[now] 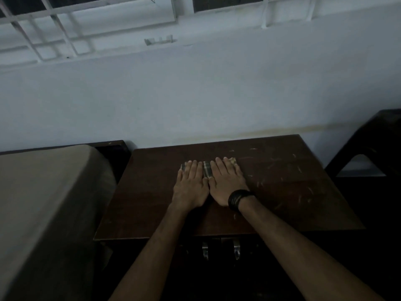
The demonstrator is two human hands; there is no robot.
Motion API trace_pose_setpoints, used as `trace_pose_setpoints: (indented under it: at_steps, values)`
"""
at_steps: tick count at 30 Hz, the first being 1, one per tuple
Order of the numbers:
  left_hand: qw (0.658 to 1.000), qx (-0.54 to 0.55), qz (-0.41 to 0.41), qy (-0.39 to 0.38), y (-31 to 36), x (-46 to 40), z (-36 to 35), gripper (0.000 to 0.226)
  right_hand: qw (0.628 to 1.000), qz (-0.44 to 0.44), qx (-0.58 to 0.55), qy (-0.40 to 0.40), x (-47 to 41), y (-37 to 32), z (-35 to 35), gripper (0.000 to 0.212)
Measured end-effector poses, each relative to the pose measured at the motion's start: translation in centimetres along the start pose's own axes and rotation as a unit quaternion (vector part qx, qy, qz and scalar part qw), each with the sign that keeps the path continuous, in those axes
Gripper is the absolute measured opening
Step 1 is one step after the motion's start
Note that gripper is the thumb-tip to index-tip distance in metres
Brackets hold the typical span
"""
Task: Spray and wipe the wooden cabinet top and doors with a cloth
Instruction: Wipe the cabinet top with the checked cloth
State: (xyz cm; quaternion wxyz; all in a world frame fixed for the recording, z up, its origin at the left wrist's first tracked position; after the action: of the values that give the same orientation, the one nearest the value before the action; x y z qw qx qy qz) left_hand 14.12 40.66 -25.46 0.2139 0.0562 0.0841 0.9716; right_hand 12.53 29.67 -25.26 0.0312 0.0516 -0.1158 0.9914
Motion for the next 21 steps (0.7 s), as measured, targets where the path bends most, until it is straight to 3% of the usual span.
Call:
trace_pose_setpoints:
  at_steps: [6, 9, 14, 21]
  values:
    - [1.0, 0.001, -0.017, 0.021, 3.2, 6.0, -1.2, 0.061, 1.0, -0.014, 0.002, 0.017, 7.1, 0.8, -0.5, 0.062]
    - [0.998, -0.01, -0.024, 0.049, 4.3, 8.4, -1.6, 0.078, 0.999, -0.006, -0.004, 0.036, 9.7, 1.0, -0.7, 0.078]
    - [0.994, 0.0, -0.05, 0.094, 6.7, 10.2, -2.4, 0.07, 0.996, -0.032, 0.001, 0.085, 12.6, 3.2, -0.8, 0.059]
    - [0.989, 0.037, -0.102, 0.099, 12.9, 8.5, -3.4, 0.068, 0.991, -0.086, 0.019, 0.103, 14.5, 9.3, 0.1, 0.063]
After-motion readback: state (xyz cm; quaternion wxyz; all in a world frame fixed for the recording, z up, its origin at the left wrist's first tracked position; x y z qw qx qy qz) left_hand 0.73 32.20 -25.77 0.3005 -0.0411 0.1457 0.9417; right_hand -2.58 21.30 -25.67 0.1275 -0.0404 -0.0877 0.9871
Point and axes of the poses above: each hand's wrist, its own x-axis away from the middle knuckle, its own z-axis out of the back of the hand, y = z × x, the point moved 6 cm from there along -x, towards the middle knuckle, and after that the axes turned 7 degrees about -z, right-handed, at the moved point
